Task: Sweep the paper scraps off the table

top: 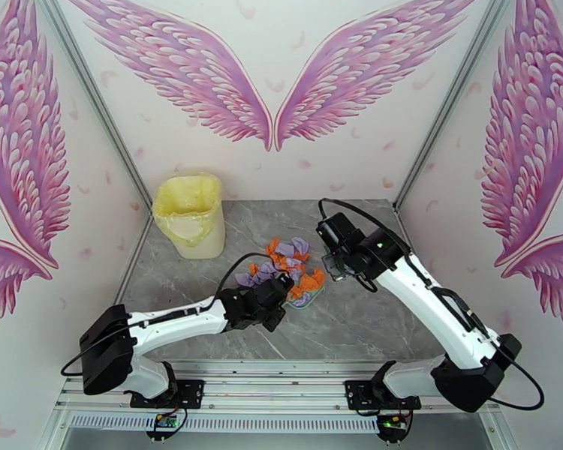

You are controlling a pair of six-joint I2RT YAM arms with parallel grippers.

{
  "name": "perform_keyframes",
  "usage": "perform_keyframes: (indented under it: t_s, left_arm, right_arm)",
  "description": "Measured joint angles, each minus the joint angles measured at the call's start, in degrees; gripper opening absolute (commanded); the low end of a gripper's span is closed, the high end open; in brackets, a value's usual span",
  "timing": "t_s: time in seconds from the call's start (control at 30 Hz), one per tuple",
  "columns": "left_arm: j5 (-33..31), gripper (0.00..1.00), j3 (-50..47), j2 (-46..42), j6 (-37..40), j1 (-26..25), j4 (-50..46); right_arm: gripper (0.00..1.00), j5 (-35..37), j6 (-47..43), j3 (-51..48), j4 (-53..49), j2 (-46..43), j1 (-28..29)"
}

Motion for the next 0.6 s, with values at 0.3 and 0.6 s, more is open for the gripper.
perform_keyframes:
  t_s: [0.3,0.6]
  left_arm:
    - [-1.9,0.0,0.0,-8.3,-1.3,1.8,-5.8]
    - [-3.0,0.0,5.1,-15.4,-0.3,9.4,-14.9]
  right_arm:
    - [0.0,1.3,0.9,-0.7,2.5,-3.2,-1.2]
    - [0.0,-1.3,1.5,-8.0,5.5,-3.3,-1.2]
